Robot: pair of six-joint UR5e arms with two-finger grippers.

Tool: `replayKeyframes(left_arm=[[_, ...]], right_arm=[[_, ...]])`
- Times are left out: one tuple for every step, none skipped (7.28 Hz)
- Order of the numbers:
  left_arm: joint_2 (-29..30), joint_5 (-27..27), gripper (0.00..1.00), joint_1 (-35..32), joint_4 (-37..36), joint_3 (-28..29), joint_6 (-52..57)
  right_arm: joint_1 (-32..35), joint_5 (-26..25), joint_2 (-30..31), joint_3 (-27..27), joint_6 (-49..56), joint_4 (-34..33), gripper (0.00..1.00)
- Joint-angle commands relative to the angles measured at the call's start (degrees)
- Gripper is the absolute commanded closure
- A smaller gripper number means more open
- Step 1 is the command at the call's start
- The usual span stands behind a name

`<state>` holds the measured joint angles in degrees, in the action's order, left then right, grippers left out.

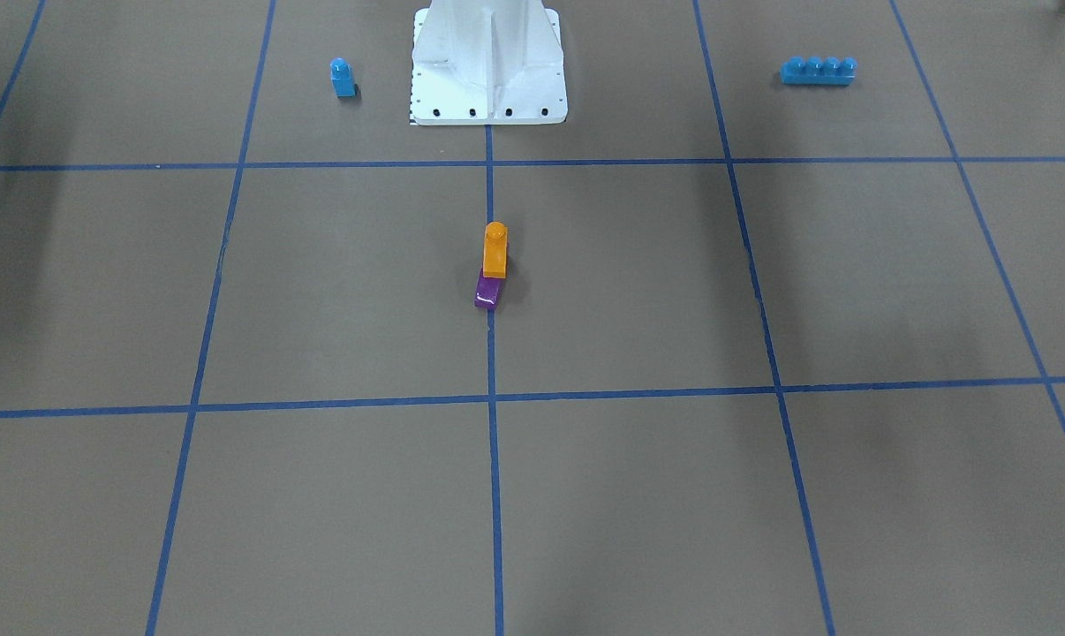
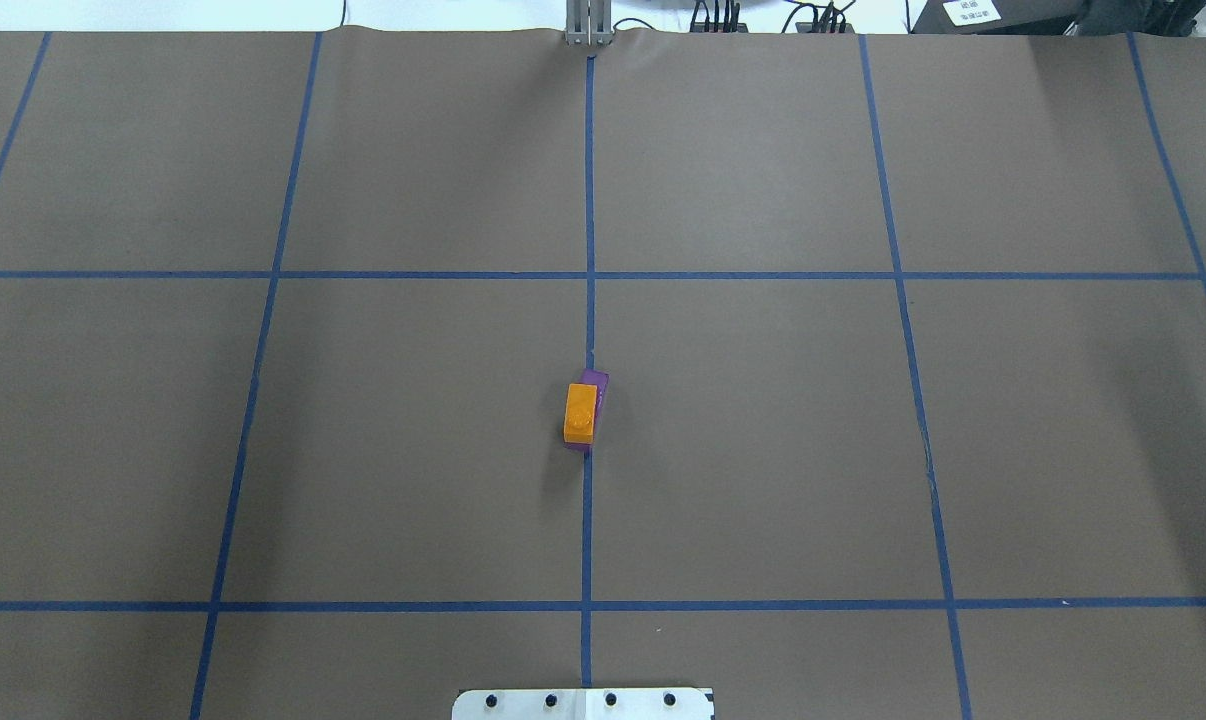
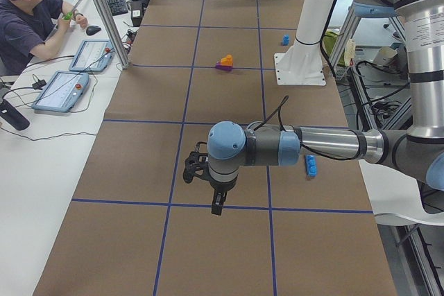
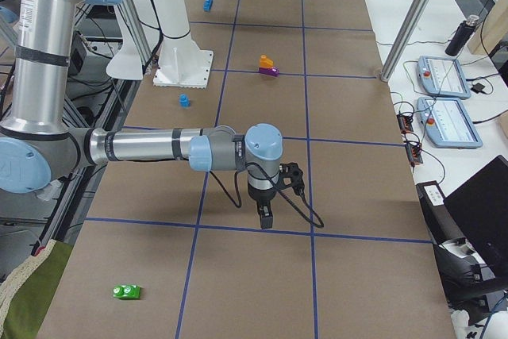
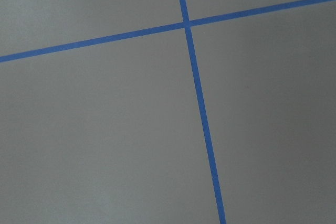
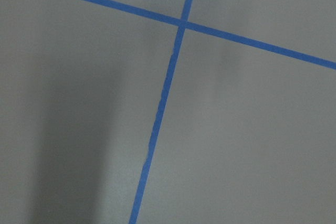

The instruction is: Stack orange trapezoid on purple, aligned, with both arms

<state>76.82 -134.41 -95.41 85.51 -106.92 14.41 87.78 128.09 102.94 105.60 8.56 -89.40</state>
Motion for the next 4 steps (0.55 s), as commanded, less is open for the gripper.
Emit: replayKeyframes(left_arm=[[-0.1, 0.0, 0.0, 0.0, 0.0, 0.3, 0.0], [-0.1, 0.0, 0.0, 0.0, 0.0, 0.2, 0.0], [-0.1, 0.0, 0.0, 0.0, 0.0, 0.0, 0.0], [-0.1, 0.0, 0.0, 0.0, 0.0, 0.0, 0.0]], right_arm=[[0.7, 0.0, 1.3, -0.1, -0.6, 1.1, 0.0], [0.7, -0.1, 1.2, 0.0, -1.3, 1.2, 0.0], [0.7, -0.1, 1.2, 0.0, -1.4, 1.2, 0.0], [0.7, -0.1, 1.1, 0.0, -1.4, 1.2, 0.0]])
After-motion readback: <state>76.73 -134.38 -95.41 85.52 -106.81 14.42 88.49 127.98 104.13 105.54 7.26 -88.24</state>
